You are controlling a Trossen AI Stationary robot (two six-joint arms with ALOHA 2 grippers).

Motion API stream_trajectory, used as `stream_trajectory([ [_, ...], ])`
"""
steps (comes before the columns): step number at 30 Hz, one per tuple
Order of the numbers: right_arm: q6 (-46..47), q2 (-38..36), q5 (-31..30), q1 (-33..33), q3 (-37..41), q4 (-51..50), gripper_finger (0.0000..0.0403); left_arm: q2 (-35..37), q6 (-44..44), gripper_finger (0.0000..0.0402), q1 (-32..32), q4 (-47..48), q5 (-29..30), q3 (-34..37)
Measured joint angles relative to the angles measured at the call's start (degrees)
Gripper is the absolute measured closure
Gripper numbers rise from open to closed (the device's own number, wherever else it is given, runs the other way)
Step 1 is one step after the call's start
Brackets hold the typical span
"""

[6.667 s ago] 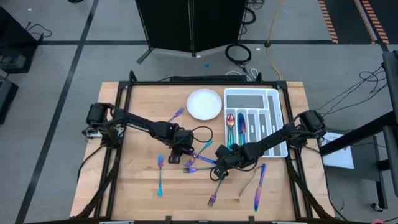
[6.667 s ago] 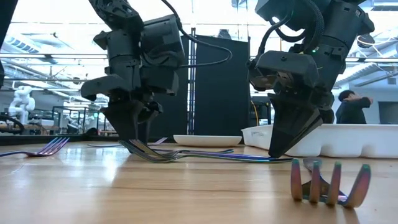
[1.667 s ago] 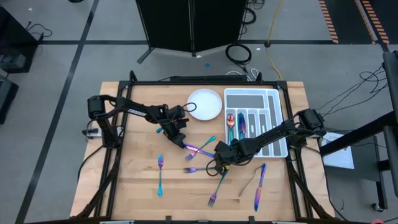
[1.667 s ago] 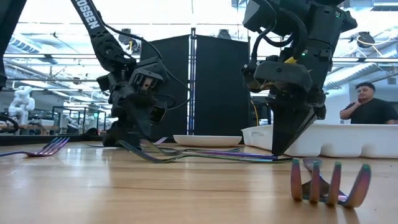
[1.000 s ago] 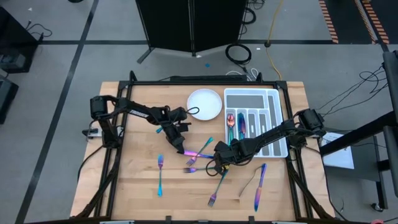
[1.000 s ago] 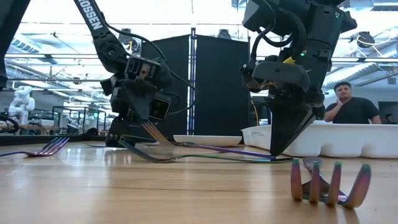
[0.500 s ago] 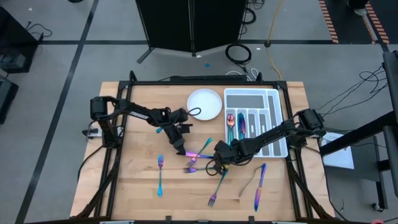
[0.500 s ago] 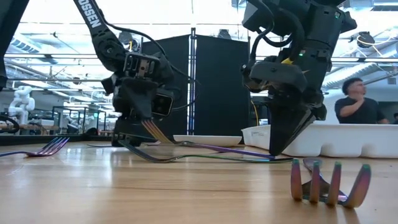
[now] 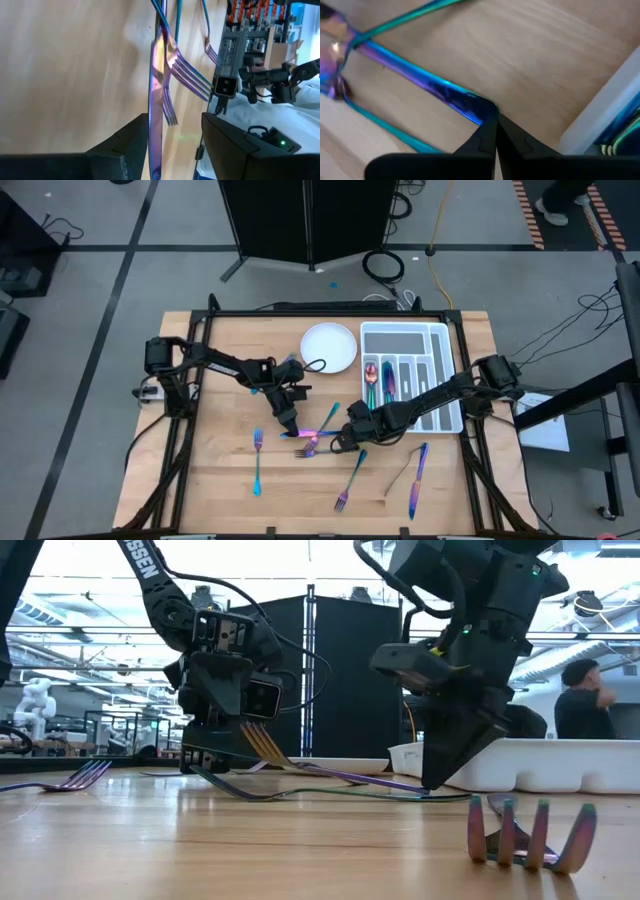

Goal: Sort silverware
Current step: Put the purple table knife into the white silverware tray

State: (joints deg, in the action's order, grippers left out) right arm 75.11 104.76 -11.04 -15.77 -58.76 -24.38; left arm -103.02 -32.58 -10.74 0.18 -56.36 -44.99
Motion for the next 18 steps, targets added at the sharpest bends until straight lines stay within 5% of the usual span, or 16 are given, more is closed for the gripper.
stream_trajectory([
  [18,6.94,3.66,-0.4,0.13,-0.36,10.26,0.0402,0.03,-4.57,0.0218,5.34,-2.96,1.95,-0.09],
])
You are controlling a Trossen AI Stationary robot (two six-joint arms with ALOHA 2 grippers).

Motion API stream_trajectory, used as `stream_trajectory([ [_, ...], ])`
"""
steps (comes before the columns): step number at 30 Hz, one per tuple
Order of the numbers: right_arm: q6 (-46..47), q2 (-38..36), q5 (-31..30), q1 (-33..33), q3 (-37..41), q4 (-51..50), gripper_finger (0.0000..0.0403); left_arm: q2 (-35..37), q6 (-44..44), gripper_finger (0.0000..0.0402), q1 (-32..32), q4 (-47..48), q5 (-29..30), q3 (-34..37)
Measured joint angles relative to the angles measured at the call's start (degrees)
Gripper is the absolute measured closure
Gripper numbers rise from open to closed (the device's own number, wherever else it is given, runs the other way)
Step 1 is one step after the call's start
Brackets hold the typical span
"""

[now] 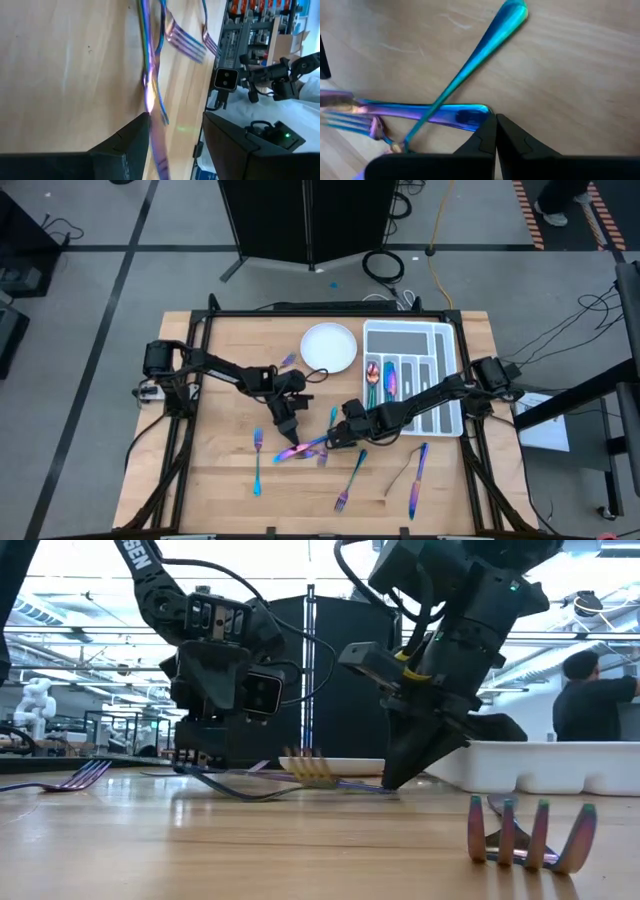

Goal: Sort silverware
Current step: Put the purple table knife into the white silverware tray

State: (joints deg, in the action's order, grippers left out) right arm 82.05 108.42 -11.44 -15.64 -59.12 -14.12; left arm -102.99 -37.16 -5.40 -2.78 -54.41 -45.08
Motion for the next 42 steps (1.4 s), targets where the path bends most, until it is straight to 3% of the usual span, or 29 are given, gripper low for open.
stream_trajectory([
  [14,-3.98,0.26,1.24,0.26,-2.48,-1.48,0.0402,0.01,-4.45,0.0218,2.27,-2.93,0.98,0.0],
  [28,-10.96,-0.35,1.74,0.24,-2.52,-1.19,0.0396,0.01,-2.63,0.0217,2.28,-4.32,2.85,0.0],
  [33,-10.75,-0.39,1.52,0.26,-2.54,-1.3,0.0382,0.01,2.9,0.0217,2.16,-2.06,8.17,-2.97],
  [36,-10.82,-0.39,2.12,0.27,-2.54,-1.44,0.0374,0.43,9.7,0.0217,2.65,6.46,13.46,-7.54],
  [42,-13.33,-1.45,5.13,0.35,-2.59,-3.59,0.0365,2.13,24.06,0.0217,7.13,29.43,35.14,-19.88],
])
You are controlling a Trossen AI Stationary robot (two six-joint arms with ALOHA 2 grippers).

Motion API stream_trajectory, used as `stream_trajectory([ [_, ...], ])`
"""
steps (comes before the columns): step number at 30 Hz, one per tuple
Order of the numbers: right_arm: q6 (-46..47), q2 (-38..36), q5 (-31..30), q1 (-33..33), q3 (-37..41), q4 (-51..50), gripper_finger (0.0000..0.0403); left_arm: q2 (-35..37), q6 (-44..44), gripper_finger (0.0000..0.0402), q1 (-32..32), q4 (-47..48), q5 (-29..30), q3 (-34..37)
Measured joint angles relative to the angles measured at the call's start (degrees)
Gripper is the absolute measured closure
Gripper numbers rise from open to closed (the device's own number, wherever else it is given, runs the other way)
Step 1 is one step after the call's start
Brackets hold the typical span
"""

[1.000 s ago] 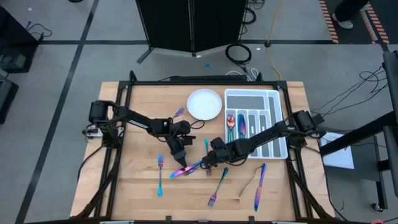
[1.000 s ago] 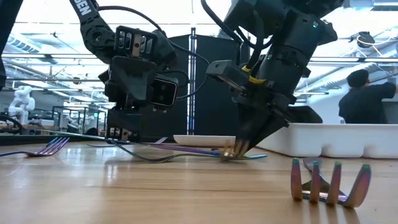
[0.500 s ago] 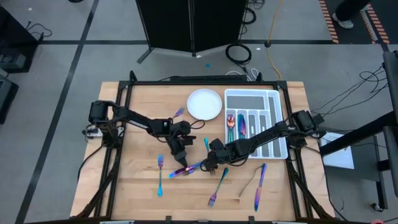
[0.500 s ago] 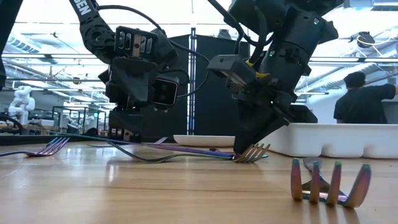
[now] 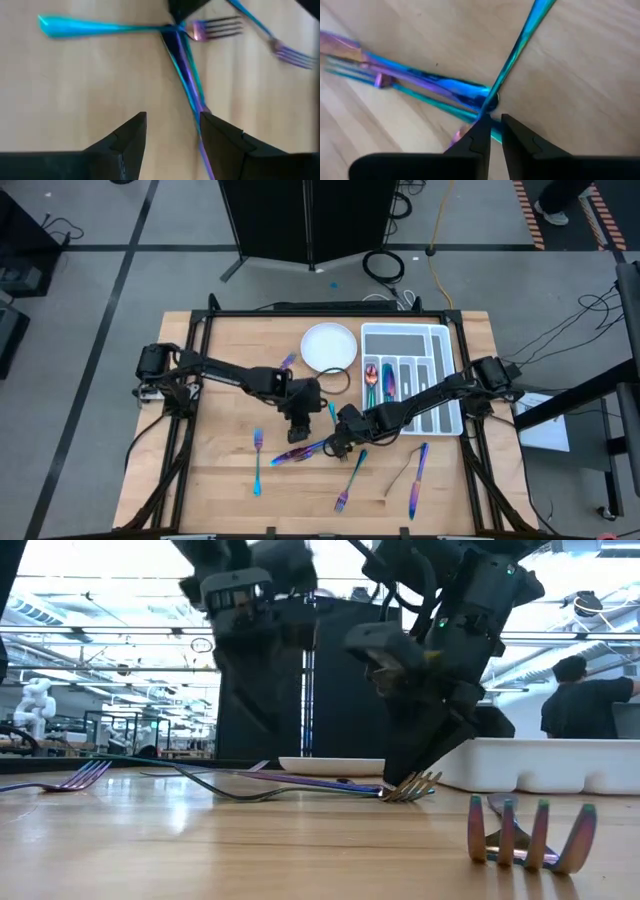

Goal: Sort silverware
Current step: Put the purple table knife into the white silverware tray

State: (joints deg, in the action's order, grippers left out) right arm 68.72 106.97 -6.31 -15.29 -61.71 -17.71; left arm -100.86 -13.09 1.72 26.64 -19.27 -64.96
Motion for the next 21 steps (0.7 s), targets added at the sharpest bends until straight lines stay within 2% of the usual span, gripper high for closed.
stream_trajectory([
  [4,-5.57,-3.87,-2.8,-0.94,0.0,-3.77,0.0364,-0.07,-3.15,0.0217,4.3,3.07,9.57,-3.45],
  [10,-11.48,-11.08,-9.52,-2.67,-0.04,-10.51,0.0364,-0.11,-11.39,0.0217,9.44,3.35,17.27,-3.49],
  [17,-13.4,-18.01,-10.54,-2.4,-0.04,-14.76,0.0364,-0.2,-11.59,0.0217,13.07,3.23,18.15,-3.4],
  [21,-9.68,-20.66,-11.91,-2.28,-0.04,-15.89,0.0364,-0.2,-10.51,0.0217,12.93,3.17,18.37,-3.37],
])
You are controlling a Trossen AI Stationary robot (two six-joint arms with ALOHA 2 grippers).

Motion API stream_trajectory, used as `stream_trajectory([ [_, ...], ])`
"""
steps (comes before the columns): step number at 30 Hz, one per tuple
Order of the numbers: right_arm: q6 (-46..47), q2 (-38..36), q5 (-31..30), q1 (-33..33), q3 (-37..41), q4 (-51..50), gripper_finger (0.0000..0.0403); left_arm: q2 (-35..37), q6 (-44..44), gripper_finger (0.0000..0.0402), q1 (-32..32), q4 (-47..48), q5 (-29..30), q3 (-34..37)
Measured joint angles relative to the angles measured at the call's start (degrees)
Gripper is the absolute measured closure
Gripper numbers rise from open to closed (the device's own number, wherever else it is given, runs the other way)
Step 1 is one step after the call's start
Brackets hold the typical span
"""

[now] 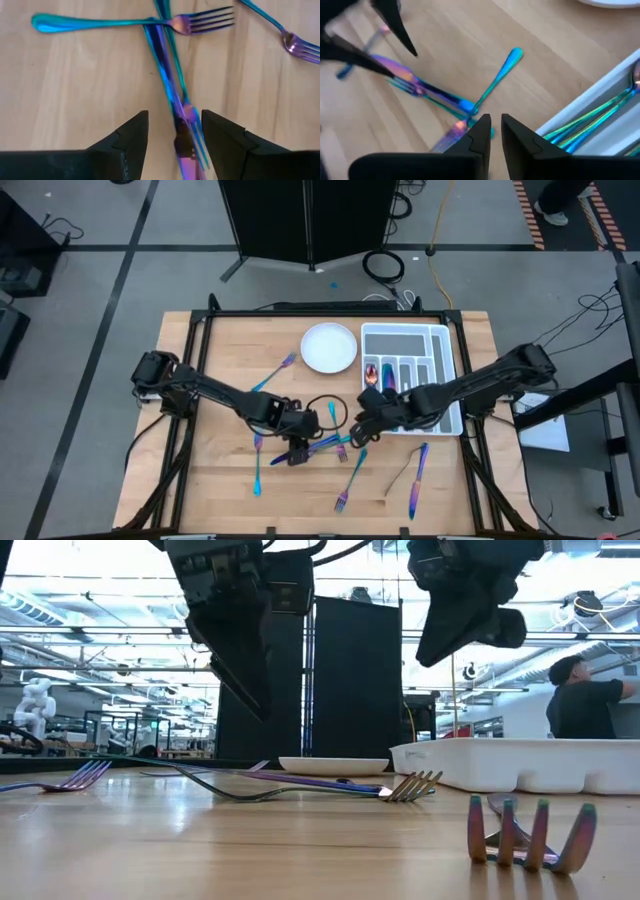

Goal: Sort silverware
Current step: Put the purple table knife into the white silverware tray

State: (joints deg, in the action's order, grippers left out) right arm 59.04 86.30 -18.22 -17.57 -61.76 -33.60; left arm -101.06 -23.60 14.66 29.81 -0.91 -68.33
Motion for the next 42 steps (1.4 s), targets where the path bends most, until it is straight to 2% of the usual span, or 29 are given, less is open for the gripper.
stream_trajectory([
  [4,3.16,-1.0,0.48,-0.23,0.0,0.25,0.0364,-0.21,-0.88,0.0217,0.15,-2.02,1.96,0.3],
  [9,1.65,-0.92,0.43,-0.7,0.0,-1.29,0.0364,-0.79,-2.94,0.0214,0.39,-5.56,3.39,0.28],
  [14,-0.87,-0.74,0.25,-0.65,0.01,-5.21,0.0364,-4.3,-6.14,0.0196,0.38,-5.69,-0.39,-0.11],
  [20,-2.16,-0.74,0.27,-0.66,0.02,-9.25,0.0364,-6.61,-6.0,0.017,0.8,-4.27,-0.96,-2.0],
  [31,-4.52,-0.74,0.28,-0.65,0.02,-9.44,0.0365,-7.19,-5.61,0.0169,1.37,-2.24,3.95,-2.59],
  [42,-5.3,-0.74,0.29,-0.7,0.02,-9.58,0.0365,-7.28,-5.54,0.0169,2.18,-2.24,3.98,-2.57],
])
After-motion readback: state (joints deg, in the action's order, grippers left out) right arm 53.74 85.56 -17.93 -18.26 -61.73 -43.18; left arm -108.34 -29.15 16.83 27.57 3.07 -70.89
